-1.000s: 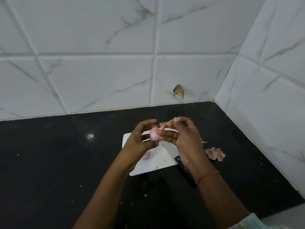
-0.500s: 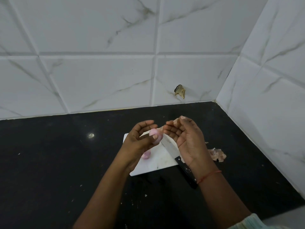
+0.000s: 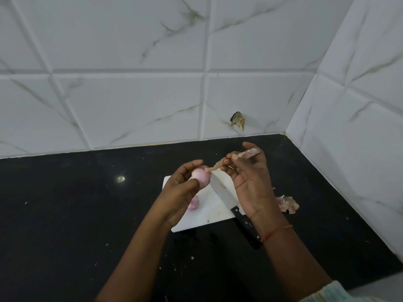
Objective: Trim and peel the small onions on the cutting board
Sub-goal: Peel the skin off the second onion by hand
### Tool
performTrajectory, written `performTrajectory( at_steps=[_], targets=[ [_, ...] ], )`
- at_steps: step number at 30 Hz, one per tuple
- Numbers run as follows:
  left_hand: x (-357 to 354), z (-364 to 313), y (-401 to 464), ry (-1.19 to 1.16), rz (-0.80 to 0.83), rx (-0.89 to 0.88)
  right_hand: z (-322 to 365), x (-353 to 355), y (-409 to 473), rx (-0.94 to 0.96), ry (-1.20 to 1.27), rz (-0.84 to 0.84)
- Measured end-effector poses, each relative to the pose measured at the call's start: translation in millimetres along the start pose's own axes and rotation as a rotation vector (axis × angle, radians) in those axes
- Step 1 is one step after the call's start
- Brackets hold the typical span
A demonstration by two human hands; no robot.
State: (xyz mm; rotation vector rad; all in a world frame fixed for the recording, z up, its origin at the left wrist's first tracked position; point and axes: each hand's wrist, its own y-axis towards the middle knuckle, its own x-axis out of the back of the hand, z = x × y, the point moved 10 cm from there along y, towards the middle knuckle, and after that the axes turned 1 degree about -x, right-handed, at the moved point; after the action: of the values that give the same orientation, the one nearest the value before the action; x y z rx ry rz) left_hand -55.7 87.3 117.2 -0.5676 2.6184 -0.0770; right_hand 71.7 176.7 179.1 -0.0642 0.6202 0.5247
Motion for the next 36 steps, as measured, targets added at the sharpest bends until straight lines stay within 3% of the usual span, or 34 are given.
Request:
performTrajectory(
  at_steps=[6, 13, 20, 25, 29, 31, 36],
  targets=[
    [-8, 6, 1, -0.215, 0.023, 0.030, -2, -2, -1, 0.055, -0.438, 0.041],
    [-9, 14, 2, -0.428, -0.013, 0.157, 1, 4, 1, 0.129, -0.590, -0.008],
    [-8, 17, 3, -0.238, 0.017, 0.194, 2, 23, 1, 0.146, -0.741, -0.148],
    [-9, 18, 1, -0.201, 0.040, 0.200, -5, 54, 8, 0.099, -1.057, -0.212],
    [-12, 20, 2, -0.252, 0.065, 0.211, -30, 92, 16, -0.167, -1.415, -0.174],
    [-14, 20, 3, -0.294, 0.073, 0.200, -35, 100, 15, -0.207, -1.532, -0.147],
    [-21, 21, 4, -0.297, 0.089, 0.187, -2, 57, 7, 0.244, -1.395, -0.129]
  ],
)
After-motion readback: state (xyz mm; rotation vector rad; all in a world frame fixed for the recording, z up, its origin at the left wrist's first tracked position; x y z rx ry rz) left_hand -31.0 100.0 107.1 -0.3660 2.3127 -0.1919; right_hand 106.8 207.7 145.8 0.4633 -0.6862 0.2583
